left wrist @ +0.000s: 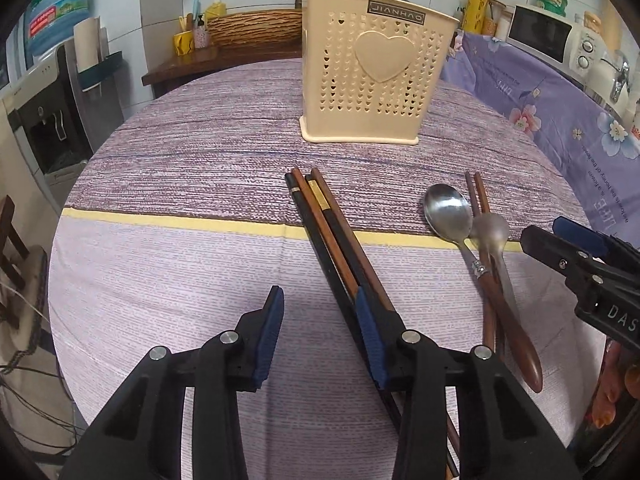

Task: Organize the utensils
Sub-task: 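Grasp the steel ladle spoon with the right tool while the left tool approaches a black chopstick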

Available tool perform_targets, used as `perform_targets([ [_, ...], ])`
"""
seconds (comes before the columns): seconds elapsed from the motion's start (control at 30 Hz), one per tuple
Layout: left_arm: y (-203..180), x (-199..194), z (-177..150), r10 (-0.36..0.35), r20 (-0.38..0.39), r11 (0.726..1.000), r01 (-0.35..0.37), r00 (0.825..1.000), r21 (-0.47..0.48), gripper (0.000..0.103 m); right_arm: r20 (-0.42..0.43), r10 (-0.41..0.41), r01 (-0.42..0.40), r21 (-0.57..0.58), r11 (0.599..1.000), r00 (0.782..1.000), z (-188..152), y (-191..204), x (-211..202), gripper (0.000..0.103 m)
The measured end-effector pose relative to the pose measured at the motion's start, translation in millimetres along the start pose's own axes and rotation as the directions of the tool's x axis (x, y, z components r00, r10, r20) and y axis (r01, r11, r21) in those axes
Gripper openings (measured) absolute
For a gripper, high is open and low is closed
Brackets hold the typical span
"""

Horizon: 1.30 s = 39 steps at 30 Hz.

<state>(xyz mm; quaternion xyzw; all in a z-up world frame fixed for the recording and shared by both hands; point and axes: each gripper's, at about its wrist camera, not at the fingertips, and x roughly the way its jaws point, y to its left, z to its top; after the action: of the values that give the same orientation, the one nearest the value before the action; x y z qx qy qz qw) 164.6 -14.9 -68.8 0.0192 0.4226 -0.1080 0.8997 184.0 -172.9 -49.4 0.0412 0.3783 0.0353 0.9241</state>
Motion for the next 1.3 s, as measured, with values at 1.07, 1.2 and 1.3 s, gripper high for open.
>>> perform_targets([
  [1.07,47,15,17,0.032,-0.049,0.996,-0.036,0.998,-0.079,0.038,-0.157,-0.042,0.004,-0.234,0.972,0.987,37,65,66,0.075],
  [1.2,52,15,18,0.024,-0.052,0.996,-0.029,0.998,-0.089,0.038,-0.186,-0.067,0.022,-0.232,0.972,0.980,39,66,79,0.075],
  [1.3,53,16,20,0.019,-0.055,0.995,-0.024,0.998,-0.092,0.038,-0.205,-0.035,-0.005,-0.195,0.981,0.978,39,62,85,0.075],
])
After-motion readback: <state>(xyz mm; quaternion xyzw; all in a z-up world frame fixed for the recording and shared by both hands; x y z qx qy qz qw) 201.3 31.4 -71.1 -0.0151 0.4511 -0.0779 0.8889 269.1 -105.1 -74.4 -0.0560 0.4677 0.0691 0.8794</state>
